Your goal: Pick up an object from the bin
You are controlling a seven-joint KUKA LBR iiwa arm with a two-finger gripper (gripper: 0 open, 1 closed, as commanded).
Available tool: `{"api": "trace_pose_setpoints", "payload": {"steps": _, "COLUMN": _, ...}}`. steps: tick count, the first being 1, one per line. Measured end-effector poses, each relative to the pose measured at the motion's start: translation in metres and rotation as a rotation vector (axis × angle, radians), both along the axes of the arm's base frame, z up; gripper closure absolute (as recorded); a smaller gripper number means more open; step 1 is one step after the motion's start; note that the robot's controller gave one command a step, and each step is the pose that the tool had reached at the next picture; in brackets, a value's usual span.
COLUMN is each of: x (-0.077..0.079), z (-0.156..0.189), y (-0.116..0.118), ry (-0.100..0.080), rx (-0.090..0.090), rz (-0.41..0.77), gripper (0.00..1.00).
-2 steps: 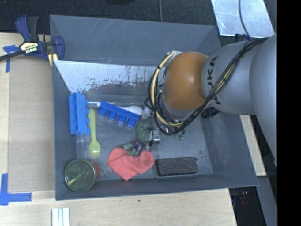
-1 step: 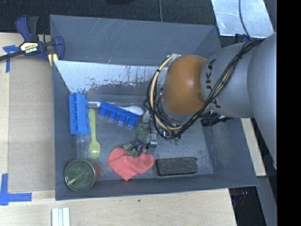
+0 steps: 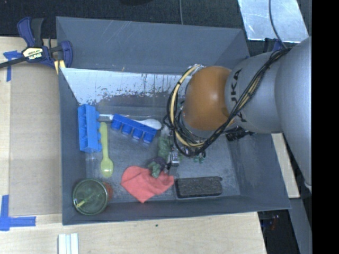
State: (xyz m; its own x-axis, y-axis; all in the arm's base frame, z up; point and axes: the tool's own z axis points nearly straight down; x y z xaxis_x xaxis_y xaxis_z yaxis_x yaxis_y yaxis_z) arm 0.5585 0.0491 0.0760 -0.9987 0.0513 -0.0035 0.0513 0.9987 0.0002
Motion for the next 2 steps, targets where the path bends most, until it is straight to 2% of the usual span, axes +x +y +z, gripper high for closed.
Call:
{"api": "trace_pose_setpoints", "payload": {"steps": 1, "x": -0.0709, "z": -0.0052, "y": 0.0403, "ry": -0.004, "rx": 0.003, "rz": 0.057, "gripper": 1.00}}
{"api": "trace_pose_setpoints", "payload": {"steps": 2, "x": -0.0709, "z": -0.0052, "y": 0.0402, "ry": -0.004, "rx": 0.003, "rz": 0.056, "gripper": 1.00}}
